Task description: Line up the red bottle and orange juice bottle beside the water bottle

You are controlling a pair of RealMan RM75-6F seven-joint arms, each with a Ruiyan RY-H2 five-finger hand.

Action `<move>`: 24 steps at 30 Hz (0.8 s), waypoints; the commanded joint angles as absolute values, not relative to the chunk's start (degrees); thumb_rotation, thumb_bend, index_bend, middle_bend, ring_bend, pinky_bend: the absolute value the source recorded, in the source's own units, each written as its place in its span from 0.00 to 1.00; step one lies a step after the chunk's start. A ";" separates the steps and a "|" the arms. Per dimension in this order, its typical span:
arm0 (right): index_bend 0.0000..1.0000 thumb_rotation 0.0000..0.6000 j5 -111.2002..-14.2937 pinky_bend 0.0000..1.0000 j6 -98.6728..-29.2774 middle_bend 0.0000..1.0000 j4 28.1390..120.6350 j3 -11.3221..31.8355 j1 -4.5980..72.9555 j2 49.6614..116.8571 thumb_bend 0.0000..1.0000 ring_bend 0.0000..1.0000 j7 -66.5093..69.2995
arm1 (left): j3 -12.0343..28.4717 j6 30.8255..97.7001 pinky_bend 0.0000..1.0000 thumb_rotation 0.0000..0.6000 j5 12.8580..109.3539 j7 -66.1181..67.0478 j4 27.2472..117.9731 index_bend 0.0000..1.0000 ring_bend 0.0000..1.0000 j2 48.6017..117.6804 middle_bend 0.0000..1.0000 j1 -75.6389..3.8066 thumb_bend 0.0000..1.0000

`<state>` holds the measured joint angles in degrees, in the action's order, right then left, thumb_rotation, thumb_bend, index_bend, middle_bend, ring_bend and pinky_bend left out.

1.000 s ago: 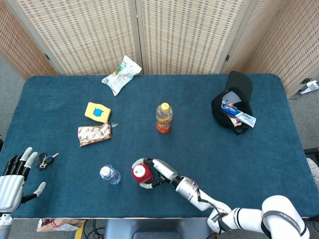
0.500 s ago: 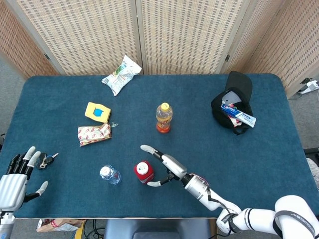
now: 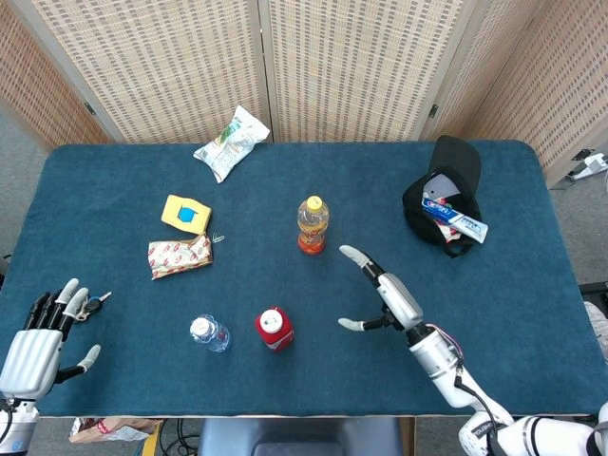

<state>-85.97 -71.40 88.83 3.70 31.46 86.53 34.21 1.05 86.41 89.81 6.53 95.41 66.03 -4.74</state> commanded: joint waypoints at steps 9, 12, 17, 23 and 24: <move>0.00 1.00 -76.91 0.11 -65.14 0.02 84.36 9.79 32.76 89.12 0.04 0.00 33.63 | 0.95 86.28 0.00 1.00 89.59 6.82 95.45 0.00 0.00 66.18 0.00 -4.78 0.24; 0.00 1.00 -74.46 0.11 -61.95 0.01 82.17 11.31 34.23 91.00 0.00 0.00 33.28 | 0.82 86.51 0.00 1.00 89.69 6.81 95.56 0.00 0.00 66.17 0.00 -4.63 0.24; 0.00 1.00 -71.63 0.11 -57.68 0.01 77.71 14.31 37.14 94.70 0.00 0.00 33.47 | 0.84 86.81 0.00 1.00 89.86 7.25 96.11 0.00 0.00 65.62 0.00 -4.57 0.24; 0.00 1.00 -69.47 0.11 -54.23 0.01 72.06 17.96 40.74 99.21 0.00 0.00 34.36 | 0.98 87.11 0.00 1.00 89.85 8.03 97.14 0.00 0.00 64.85 0.00 -4.51 0.24; 0.00 1.00 -69.04 0.11 -53.41 0.01 70.82 18.67 41.57 100.08 0.00 0.00 34.53 | 0.97 87.16 0.00 1.00 89.89 8.18 97.32 0.00 0.00 64.78 0.00 -4.49 0.24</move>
<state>-69.96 -54.77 72.54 17.37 40.19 98.62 34.13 0.97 87.13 89.87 8.12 97.25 64.83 -4.50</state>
